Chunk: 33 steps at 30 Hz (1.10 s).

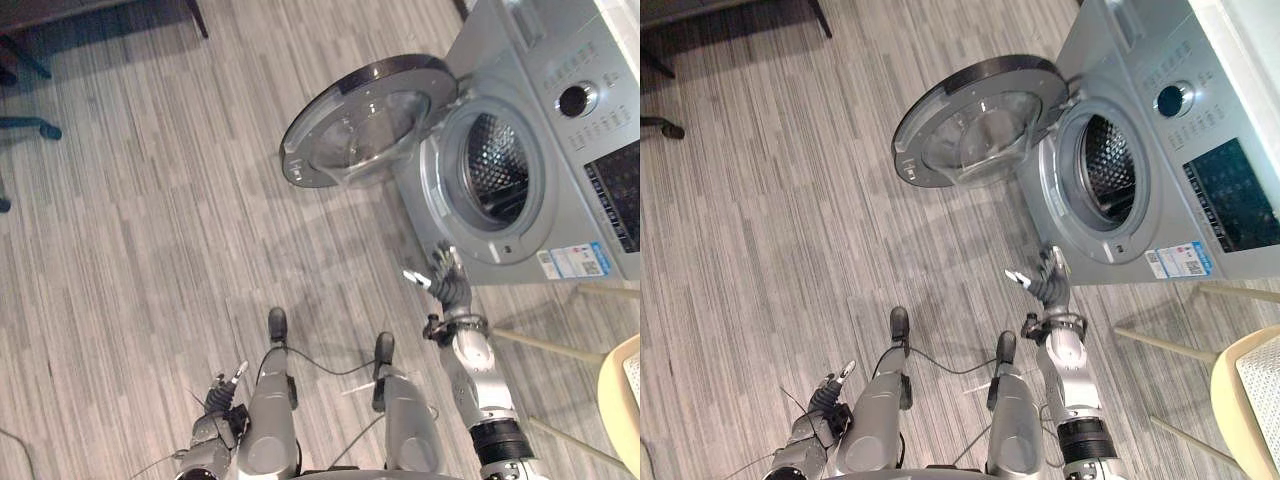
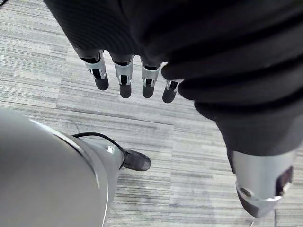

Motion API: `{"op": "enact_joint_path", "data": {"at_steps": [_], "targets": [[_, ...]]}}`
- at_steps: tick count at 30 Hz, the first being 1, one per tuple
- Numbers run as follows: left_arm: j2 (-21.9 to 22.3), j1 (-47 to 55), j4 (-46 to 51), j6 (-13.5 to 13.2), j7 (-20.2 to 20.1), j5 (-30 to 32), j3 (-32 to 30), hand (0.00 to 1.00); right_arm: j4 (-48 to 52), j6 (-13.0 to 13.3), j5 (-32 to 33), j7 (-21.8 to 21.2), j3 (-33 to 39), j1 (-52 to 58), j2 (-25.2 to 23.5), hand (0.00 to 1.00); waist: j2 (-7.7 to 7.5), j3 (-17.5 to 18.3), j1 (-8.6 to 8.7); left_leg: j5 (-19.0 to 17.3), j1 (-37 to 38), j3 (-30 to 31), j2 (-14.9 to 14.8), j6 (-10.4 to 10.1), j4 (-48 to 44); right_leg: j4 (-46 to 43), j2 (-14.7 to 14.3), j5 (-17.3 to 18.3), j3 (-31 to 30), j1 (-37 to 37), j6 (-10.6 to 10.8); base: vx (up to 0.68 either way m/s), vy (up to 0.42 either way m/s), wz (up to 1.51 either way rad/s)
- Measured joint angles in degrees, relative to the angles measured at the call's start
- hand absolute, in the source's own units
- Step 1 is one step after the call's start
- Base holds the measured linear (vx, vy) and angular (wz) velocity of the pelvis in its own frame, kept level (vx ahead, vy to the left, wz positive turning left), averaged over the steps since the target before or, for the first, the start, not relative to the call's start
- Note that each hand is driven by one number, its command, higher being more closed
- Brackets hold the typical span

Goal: Pick up the laundry basket with both hands and put the clothes into the washing machine.

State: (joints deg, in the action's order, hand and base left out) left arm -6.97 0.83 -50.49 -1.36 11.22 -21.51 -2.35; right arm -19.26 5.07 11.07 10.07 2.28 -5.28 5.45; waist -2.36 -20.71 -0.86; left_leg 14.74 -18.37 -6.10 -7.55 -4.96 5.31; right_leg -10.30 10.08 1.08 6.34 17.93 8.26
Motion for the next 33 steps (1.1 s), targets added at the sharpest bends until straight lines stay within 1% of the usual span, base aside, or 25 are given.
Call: {"op": "enact_joint_path", "data": {"at_steps": [1, 2, 4, 5, 6, 7, 8, 9, 10, 11, 12, 14, 15, 18, 22, 23, 24, 25, 26, 28, 29, 30, 31, 32, 33], "targets": [[0.1, 0.0, -0.2, 0.0, 0.0, 0.1, 0.1, 0.00, -4.9, -0.3, -0.8, 0.2, 1.6, -0.3, -0.3, 0.00, 0.05, 0.2, -0.03, 0.0, 0.8, -0.1, 0.0, 0.0, 0.0, 0.4, 0.0, 0.0, 0.0, -1.0, 0.0, 0.08, -0.050, 0.02], [0.1, 0.1, -0.9, 0.1, 0.0, 0.5, 0.1, 0.00, -12.8, -1.6, -2.2, 1.3, 4.2, -0.7, -0.6, 0.00, 0.22, 0.9, -0.08, -0.3, 1.7, -0.1, 0.1, -0.2, 0.0, 0.7, 0.0, 0.1, 0.1, -1.9, 0.1, 0.07, -0.047, 0.04], [0.1, 0.1, -1.4, 0.2, -0.1, 1.3, 0.1, 0.00, -20.3, -2.5, -2.8, 2.0, 7.1, -1.3, -0.5, 0.00, 0.58, 1.6, -0.05, -0.5, 2.3, 0.2, 0.2, -0.2, 0.0, 1.0, 0.1, 0.1, 0.5, -2.9, 0.2, 0.04, -0.033, 0.09], [0.2, 0.1, -1.7, 0.3, -0.2, 1.4, 0.1, 0.00, -24.6, -3.2, -2.8, 2.3, 9.4, -1.6, -0.4, 0.00, 1.01, 2.0, -0.05, -0.6, 2.7, 0.5, 0.3, -0.2, 0.0, 1.3, 0.2, 0.2, 0.9, -3.8, 0.2, 0.05, -0.026, 0.24], [0.6, 0.2, -2.1, 0.5, -1.3, 1.6, -0.1, 0.00, -31.2, -4.5, -3.6, 2.1, 13.7, -1.3, 0.0, 0.00, 1.78, 2.6, 0.06, -0.7, 3.5, 1.3, 0.6, -0.1, 0.0, 1.7, 0.4, 0.3, 1.7, -5.4, 0.4, 0.04, -0.015, 0.27], [0.9, 0.3, -2.3, 0.6, -1.3, 1.8, -0.3, 0.00, -33.6, -5.1, -4.2, 2.0, 15.5, -1.1, 0.2, 0.00, 2.10, 2.9, 0.02, -0.8, 3.9, 1.5, 0.7, 0.0, 0.0, 1.9, 0.5, 0.4, 2.0, -6.1, 0.4, 0.05, -0.011, 0.30], [1.4, 0.4, -3.3, 0.7, -1.6, 2.0, -1.0, 0.00, -36.8, -6.3, -5.5, 1.8, 19.1, -0.1, 0.4, 0.00, 2.62, 3.3, 0.02, -1.1, 5.2, 1.9, 0.9, -0.1, 0.1, 2.4, 0.7, 0.7, 2.8, -7.9, 0.5, 0.03, -0.003, 0.22], [1.7, 0.5, -3.9, 0.8, -2.2, 2.0, -2.0, 0.00, -37.6, -6.8, -6.4, 1.3, 20.9, 0.7, 0.4, 0.00, 2.91, 3.7, 0.04, -1.3, 5.9, 2.3, 1.1, -0.1, 0.1, 2.5, 0.8, 1.1, 3.1, -8.9, 0.8, 0.04, -0.001, 0.25], [2.4, 1.0, -4.9, 1.0, -2.8, 2.2, -4.7, 0.00, -38.2, -7.8, -7.3, 0.8, 23.7, 2.7, 0.4, 0.00, 3.20, 4.7, 0.07, -1.8, 7.2, 2.5, 1.3, 0.1, 0.3, 2.4, 1.1, 1.6, 3.4, -10.4, 0.6, 0.03, 0.001, 0.17], [3.0, 1.9, -6.2, 1.1, -3.5, 2.7, -7.6, 0.00, -38.2, -8.1, -7.3, 0.7, 25.9, 4.8, 0.3, 0.00, 3.26, 6.6, 0.05, -2.5, 8.1, 2.3, 1.5, 0.1, 0.5, 2.4, 1.3, 2.2, 3.4, -11.3, 0.9, 0.04, 0.001, 0.10], [3.3, 2.5, -6.6, 1.2, -3.6, 3.0, -9.0, 0.00, -38.2, -8.1, -7.1, 0.7, 26.9, 5.6, 0.3, 0.00, 3.22, 7.4, 0.07, -2.7, 8.7, 2.0, 1.6, 0.2, 0.5, 2.4, 1.5, 2.4, 3.4, -11.8, 1.0, 0.05, 0.001, 0.00], [4.4, 3.8, -8.8, 1.7, -3.7, 5.0, -14.3, 0.00, -38.0, -8.1, -6.8, -0.1, 30.2, 8.4, -0.3, 0.00, 3.47, 10.1, 0.12, -3.6, 10.8, 0.7, 1.6, 0.5, 0.5, 2.0, 1.9, 3.4, 3.4, -13.6, 1.1, 0.06, 0.000, 0.01], [4.9, 4.2, -8.8, 2.2, -3.7, 5.9, -16.0, 0.00, -37.7, -8.1, -6.5, -0.3, 30.9, 9.1, -0.8, 0.00, 3.52, 10.6, 0.18, -4.0, 11.5, 0.4, 1.6, 0.2, 0.5, 1.6, 2.0, 3.9, 3.4, -14.1, 1.1, 0.05, -0.007, 0.04], [6.5, 4.7, -9.6, 2.6, -3.8, 7.5, -21.8, 0.00, -37.7, -8.1, -5.7, -0.4, 32.6, 11.0, -3.6, 0.00, 3.76, 12.2, 0.29, -4.5, 13.7, -1.4, 1.0, 0.2, 0.5, 0.0, 1.9, 5.4, 3.5, -15.4, 0.8, 0.02, -0.011, 0.02], [8.2, 5.5, -9.7, 3.3, -3.8, 7.5, -26.6, 0.00, -37.6, -8.1, -4.3, -0.4, 33.6, 12.0, -6.7, 0.00, 4.09, 14.2, 0.25, -5.2, 15.4, -2.9, -0.7, -0.2, -0.1, -0.7, 1.0, 6.4, 3.3, -17.0, 0.2, 0.05, -0.062, -0.05], [9.0, 5.5, -9.4, 3.4, -3.9, 7.5, -29.1, 0.00, -37.4, -8.2, -4.2, -0.5, 33.7, 11.9, -6.9, 0.00, 3.89, 14.3, 0.19, -6.4, 14.8, -4.1, -1.9, -0.1, -3.7, -1.2, 0.5, 6.7, 2.9, -17.2, -0.3, 0.03, -0.112, -0.26], [10.0, 5.9, -8.6, 3.4, -3.8, 6.9, -31.2, 0.00, -36.9, -8.2, -4.2, -0.5, 33.3, 11.7, -7.3, 0.00, 3.63, 14.2, -0.18, -9.5, 13.3, -4.4, -3.5, 0.8, -10.6, -1.9, -0.5, 7.4, 2.3, -18.0, -1.1, 0.02, -0.106, -0.32], [10.2, 6.1, -8.2, 3.4, -3.8, 6.1, -31.7, 0.00, -36.6, -8.2, -4.2, -0.5, 32.8, 11.6, -7.4, 0.00, 3.67, 14.2, -0.21, -11.0, 12.6, -4.4, -4.2, 1.3, -14.3, -2.4, -1.2, 7.7, 1.9, -18.5, -1.6, 0.01, -0.089, -0.39], [10.2, 6.9, -7.7, 3.3, -3.8, 4.8, -32.0, 0.00, -36.0, -8.2, -4.2, -0.4, 31.1, 11.3, -7.5, 0.00, 3.66, 14.3, -0.35, -12.9, 11.0, -4.3, -5.5, 3.2, -21.0, -4.1, -1.9, 9.0, 1.2, -18.8, -1.8, -0.01, -0.099, -0.23], [10.6, 6.3, -7.3, 3.3, -3.8, 3.7, -31.9, 0.00, -35.5, -8.2, -4.2, -0.3, 28.4, 10.6, -7.3, 0.00, 3.40, 14.3, -0.21, -13.1, 7.7, -1.9, -6.0, 3.1, -29.7, -6.4, -2.1, 9.9, 0.0, -18.6, -2.7, -0.03, -0.093, -0.22], [10.9, 6.4, -7.3, 3.3, -3.8, 3.6, -32.0, 0.00, -35.5, -8.2, -4.2, -0.2, 28.2, 10.2, -7.0, 0.00, 3.80, 14.5, -0.32, -13.9, 7.2, -1.1, -5.9, 2.0, -31.7, -6.7, -2.1, 10.0, -0.8, -18.5, -2.7, -0.04, 0.022, -0.54], [11.6, 6.7, -7.3, 3.2, -3.8, 3.6, -31.6, 0.00, -35.4, -8.2, -4.2, -0.2, 27.8, 9.0, -6.6, 0.00, 4.74, 14.8, -1.03, -17.4, 7.2, 0.5, -3.9, -0.4, -34.5, -7.6, -2.0, 10.0, -3.1, -17.5, -2.6, -0.05, 0.133, -0.88], [12.9, 6.9, -7.6, 3.2, -3.8, 3.7, -31.2, 0.00, -34.4, -8.2, -4.2, -0.3, 26.5, 8.0, -6.4, 0.00, 6.11, 15.2, -1.59, -22.0, 8.2, 1.5, -2.0, 0.1, -34.2, -8.2, -2.6, 10.0, -5.6, -16.0, -2.5, -0.05, 0.181, -1.02], [12.8, 6.9, -7.7, 3.5, -3.8, 3.8, -30.9, 0.00, -33.8, -8.2, -4.2, -0.4, 25.5, 7.3, -6.8, 0.00, 6.78, 15.2, -1.47, -26.2, 9.2, 2.3, -1.7, 0.3, -32.5, -8.7, -3.9, 10.0, -6.8, -15.1, -2.5, -0.03, 0.163, -0.82], [12.6, 6.7, -7.8, 3.4, -3.8, 3.7, -31.2, 0.00, -33.8, -8.2, -4.3, -0.4, 25.0, 6.8, -7.3, 0.00, 5.88, 15.2, -1.58, -27.2, 9.3, 2.1, -1.4, 0.3, -32.4, -9.0, -4.0, 10.0, -8.2, -14.5, -2.3, -0.01, 0.121, -0.75]]}}
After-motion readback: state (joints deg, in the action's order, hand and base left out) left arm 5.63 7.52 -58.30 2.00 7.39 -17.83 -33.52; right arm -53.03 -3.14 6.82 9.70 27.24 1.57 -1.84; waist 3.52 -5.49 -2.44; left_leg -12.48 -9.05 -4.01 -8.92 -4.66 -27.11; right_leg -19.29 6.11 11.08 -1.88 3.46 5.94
